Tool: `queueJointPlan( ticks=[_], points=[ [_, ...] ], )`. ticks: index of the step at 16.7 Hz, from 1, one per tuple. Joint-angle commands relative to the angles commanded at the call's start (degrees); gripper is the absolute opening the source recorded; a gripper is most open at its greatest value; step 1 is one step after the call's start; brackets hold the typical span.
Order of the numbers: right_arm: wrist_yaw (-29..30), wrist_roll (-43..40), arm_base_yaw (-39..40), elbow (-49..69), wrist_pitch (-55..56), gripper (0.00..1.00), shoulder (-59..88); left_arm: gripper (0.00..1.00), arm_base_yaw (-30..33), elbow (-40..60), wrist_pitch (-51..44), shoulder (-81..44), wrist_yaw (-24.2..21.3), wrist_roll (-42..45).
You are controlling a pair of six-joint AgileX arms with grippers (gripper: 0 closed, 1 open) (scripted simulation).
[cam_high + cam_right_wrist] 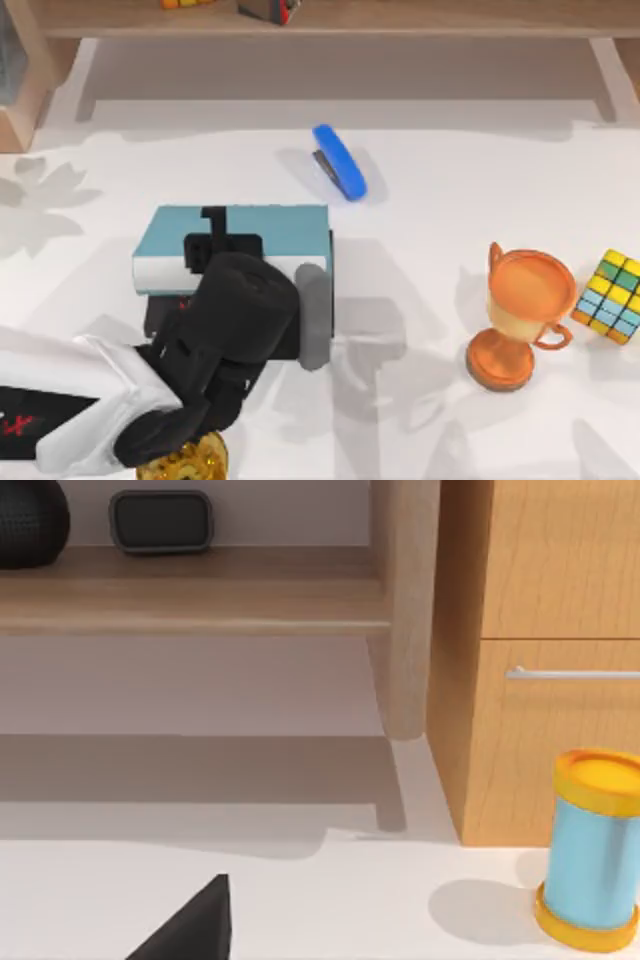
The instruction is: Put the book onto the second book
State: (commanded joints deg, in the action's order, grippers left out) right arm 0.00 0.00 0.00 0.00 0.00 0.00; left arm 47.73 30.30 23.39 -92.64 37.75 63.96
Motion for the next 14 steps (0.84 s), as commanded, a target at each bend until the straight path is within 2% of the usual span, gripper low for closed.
queueJointPlan(
  ticks=[8,14],
  points=[
    [0.0,0.0,0.0,0.0,0.0,1.0,0.0,0.98,0.0,0.0,0.0,0.0,0.0,0.0],
    [0.0,0.0,0.0,0.0,0.0,1.0,0.0,1.0,0.0,0.0,0.0,0.0,0.0,0.0]
  ],
)
